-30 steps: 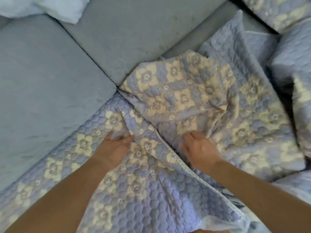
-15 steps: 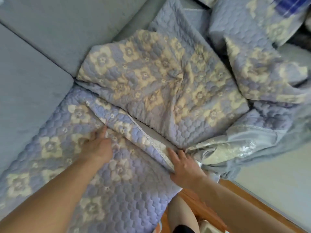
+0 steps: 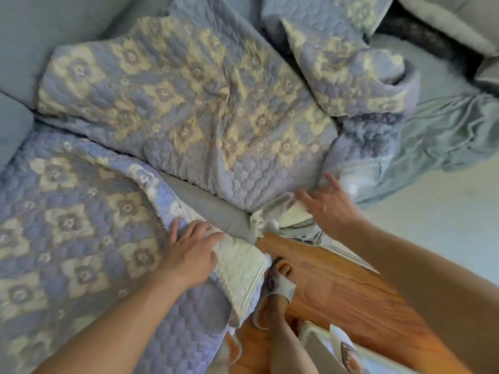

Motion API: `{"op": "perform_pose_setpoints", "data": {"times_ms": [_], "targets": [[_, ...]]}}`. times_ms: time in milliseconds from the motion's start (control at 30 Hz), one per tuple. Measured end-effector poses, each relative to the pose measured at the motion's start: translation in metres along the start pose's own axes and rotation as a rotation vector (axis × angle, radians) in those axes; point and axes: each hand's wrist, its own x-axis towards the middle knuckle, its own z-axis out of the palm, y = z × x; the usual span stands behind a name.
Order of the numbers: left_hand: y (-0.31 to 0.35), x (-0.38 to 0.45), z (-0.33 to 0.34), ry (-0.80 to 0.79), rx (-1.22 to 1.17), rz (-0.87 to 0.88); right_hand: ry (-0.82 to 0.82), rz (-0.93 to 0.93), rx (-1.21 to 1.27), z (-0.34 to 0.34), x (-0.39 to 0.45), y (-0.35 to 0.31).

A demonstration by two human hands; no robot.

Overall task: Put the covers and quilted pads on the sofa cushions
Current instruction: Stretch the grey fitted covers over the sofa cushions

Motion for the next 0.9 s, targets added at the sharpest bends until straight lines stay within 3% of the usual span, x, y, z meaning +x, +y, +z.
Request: {"op": "perform_pose_setpoints", "data": {"times_ms": [100,233,367,400,467,533,600,700,900], "targets": [[0.001,-0.008,0.003,-0.026,0.006,0.004,0.001,-0.066,-0.068,0.033,-0.053,0.022],[0.005,-0.012,-0.006,-0.092,0.035,-0.032,-0.339,0.082,-0.051,0.041,-0.071,-0.003],[0.019,-0.007,-0.012,-0.148,0.045,-0.124,-0.797,-0.107,0.115,-0.019,-0.048,-0.002],[0.024,-0.004,-0.012,-0.157,0.046,-0.151,-0.837,-0.097,0.216,-0.032,-0.044,0.003],[0.033,0.003,-0.009,-0.162,0.052,-0.199,-0.580,0.090,0.423,-0.042,-0.040,0.021],[0.046,0.009,-0.011,-0.179,0.075,-0.244,-0.041,0.330,0.513,-0.044,-0.039,0.047],[0.054,0.014,-0.010,-0.229,0.130,-0.268,0.328,0.565,0.535,-0.041,-0.039,0.085],[0.059,0.018,-0.011,-0.246,0.186,-0.309,0.358,0.701,0.610,-0.032,-0.033,0.144],[0.091,0.045,-0.032,-0.391,0.103,-0.536,0.264,0.392,0.415,-0.002,0.072,0.240]]}}
